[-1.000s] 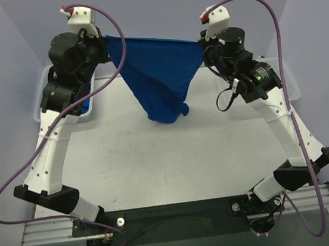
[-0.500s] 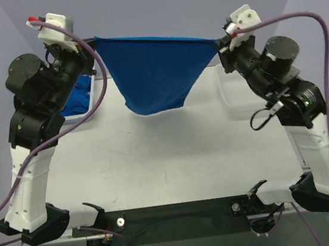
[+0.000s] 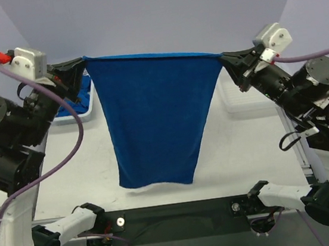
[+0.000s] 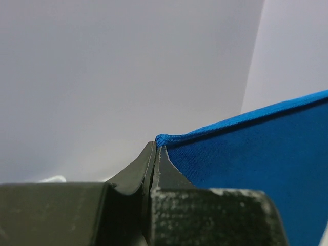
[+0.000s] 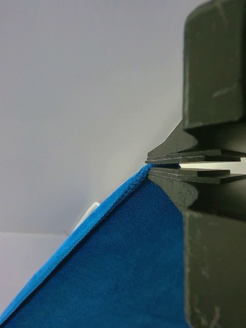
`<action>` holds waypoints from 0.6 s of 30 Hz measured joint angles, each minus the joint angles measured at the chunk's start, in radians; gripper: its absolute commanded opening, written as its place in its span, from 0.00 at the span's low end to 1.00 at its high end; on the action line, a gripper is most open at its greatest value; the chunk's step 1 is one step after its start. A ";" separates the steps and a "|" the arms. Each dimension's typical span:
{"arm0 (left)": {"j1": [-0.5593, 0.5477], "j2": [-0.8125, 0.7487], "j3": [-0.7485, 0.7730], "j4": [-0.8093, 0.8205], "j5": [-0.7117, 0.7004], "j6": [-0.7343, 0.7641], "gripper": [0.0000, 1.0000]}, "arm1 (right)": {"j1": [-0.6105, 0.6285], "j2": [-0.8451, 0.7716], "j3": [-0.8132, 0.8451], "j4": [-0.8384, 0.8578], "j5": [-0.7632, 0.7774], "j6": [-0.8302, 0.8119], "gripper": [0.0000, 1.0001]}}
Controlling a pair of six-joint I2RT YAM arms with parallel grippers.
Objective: Fold and stack the towels
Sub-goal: Flatten out the crumpled towel
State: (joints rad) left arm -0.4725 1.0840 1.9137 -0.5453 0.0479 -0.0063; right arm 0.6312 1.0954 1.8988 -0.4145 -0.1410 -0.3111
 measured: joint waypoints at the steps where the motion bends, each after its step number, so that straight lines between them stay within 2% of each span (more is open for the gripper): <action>1: 0.000 0.010 -0.013 0.004 -0.027 -0.002 0.00 | 0.000 0.015 -0.001 -0.002 0.014 0.000 0.00; 7: 0.039 0.142 -0.145 0.046 -0.190 -0.044 0.00 | -0.076 0.159 -0.026 0.001 0.106 0.029 0.00; 11: 0.113 0.320 -0.257 0.112 -0.212 -0.107 0.00 | -0.174 0.346 -0.057 0.026 0.104 0.089 0.00; 18: 0.180 0.698 -0.227 0.169 -0.193 -0.168 0.00 | -0.262 0.703 -0.072 0.103 0.106 0.130 0.00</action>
State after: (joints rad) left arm -0.2924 1.7824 1.6871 -0.3759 -0.1448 -0.1745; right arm 0.3695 1.7988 1.8263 -0.3111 -0.0353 -0.1810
